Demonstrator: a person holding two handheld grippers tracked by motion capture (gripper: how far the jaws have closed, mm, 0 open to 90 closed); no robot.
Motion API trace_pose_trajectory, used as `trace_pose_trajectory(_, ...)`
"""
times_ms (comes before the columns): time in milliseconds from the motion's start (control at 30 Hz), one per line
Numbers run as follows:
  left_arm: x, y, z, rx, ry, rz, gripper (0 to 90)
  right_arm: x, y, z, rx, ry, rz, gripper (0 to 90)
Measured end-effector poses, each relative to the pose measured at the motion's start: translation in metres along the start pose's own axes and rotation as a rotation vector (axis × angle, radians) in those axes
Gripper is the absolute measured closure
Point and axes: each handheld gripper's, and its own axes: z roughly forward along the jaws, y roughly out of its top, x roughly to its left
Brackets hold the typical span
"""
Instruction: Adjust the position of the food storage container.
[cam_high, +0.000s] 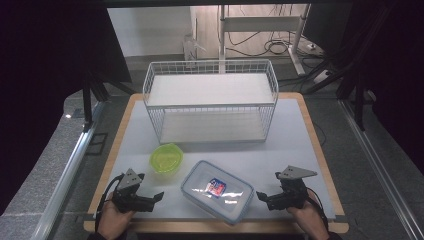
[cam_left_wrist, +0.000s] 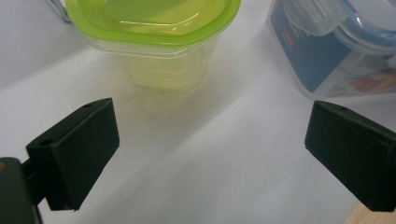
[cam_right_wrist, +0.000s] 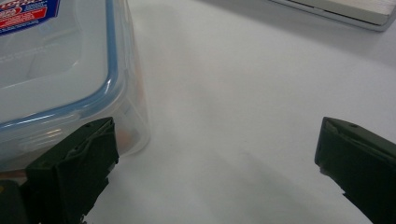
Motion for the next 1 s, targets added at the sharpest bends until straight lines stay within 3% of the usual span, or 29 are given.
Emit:
trace_pose_trajectory(367, 0.0, 0.001, -0.003, -0.026, -0.054, -0.025, 2.4, -0.002, 0.0, -0.001, 0.008, -0.022, -0.001, 0.0)
trace_pose_trajectory(500, -0.001, 0.001, -0.004, -0.033, -0.047, -0.019, 4.1, -0.002, 0.0, 0.0, 0.012, -0.027, 0.005, 0.0)
trace_pose_trajectory(700, -0.003, 0.002, -0.006, -0.037, -0.027, -0.001, 9.4, -0.001, 0.0, 0.001, 0.015, -0.024, 0.011, 0.0)
trace_pose_trajectory(1000, -0.003, 0.006, -0.012, -0.053, -0.039, -0.027, 24.1, -0.002, 0.001, 0.001, 0.016, -0.025, 0.013, 0.0)
